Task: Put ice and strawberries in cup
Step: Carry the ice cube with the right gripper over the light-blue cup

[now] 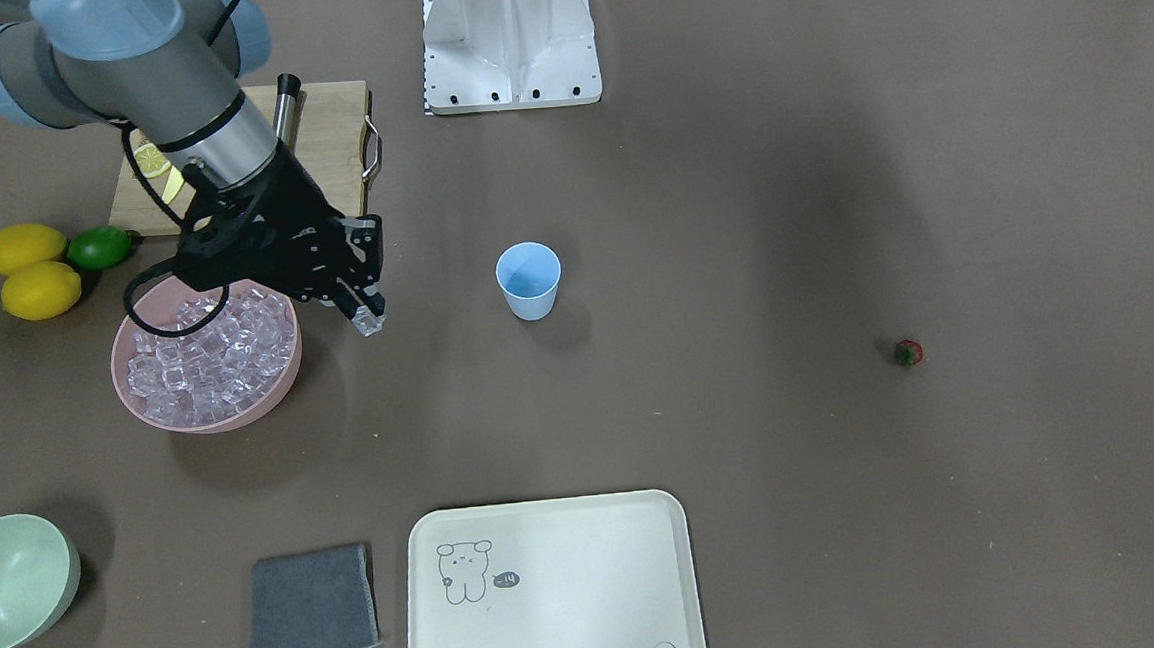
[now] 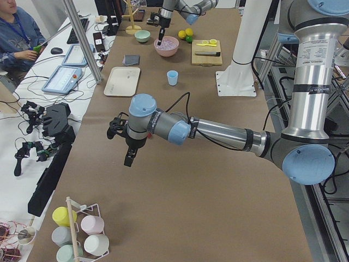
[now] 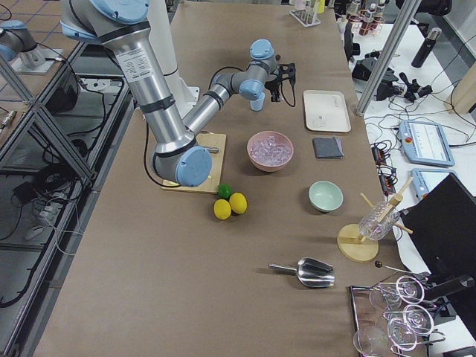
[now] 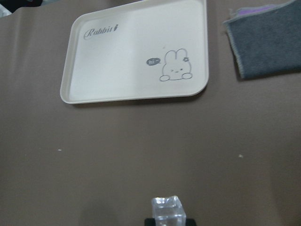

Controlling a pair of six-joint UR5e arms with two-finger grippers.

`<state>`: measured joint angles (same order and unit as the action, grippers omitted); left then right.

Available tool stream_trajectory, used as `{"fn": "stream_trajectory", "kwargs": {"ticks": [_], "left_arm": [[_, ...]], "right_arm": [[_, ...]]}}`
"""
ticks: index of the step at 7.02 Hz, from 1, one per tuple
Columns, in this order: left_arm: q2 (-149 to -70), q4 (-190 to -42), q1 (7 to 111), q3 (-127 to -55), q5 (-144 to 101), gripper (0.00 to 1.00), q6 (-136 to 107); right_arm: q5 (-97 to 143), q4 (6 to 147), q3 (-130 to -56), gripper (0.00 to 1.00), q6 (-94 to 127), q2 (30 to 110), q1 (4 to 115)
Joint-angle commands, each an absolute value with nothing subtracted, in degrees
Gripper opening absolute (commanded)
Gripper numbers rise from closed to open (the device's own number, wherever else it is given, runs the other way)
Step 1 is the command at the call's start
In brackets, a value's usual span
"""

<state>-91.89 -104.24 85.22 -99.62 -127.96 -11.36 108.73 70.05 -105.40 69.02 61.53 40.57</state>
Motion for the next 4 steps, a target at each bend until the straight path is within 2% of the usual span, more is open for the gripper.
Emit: {"fn": "stream_trajectory", "kwargs": {"ticks": [1,4], "left_arm": [[-92.02,-104.33,83.51,-99.58,-127.97,0.98,-13.69],[-92.02,-105.29,82.62,-99.32,-127.88,0.98,-14.68]], "right_arm": [[102.07,68.83,-105.38,0.00,68.82,59.77,33.52],[94.93,64.86,-104.59,0.00,67.59,59.68,26.90]]}}
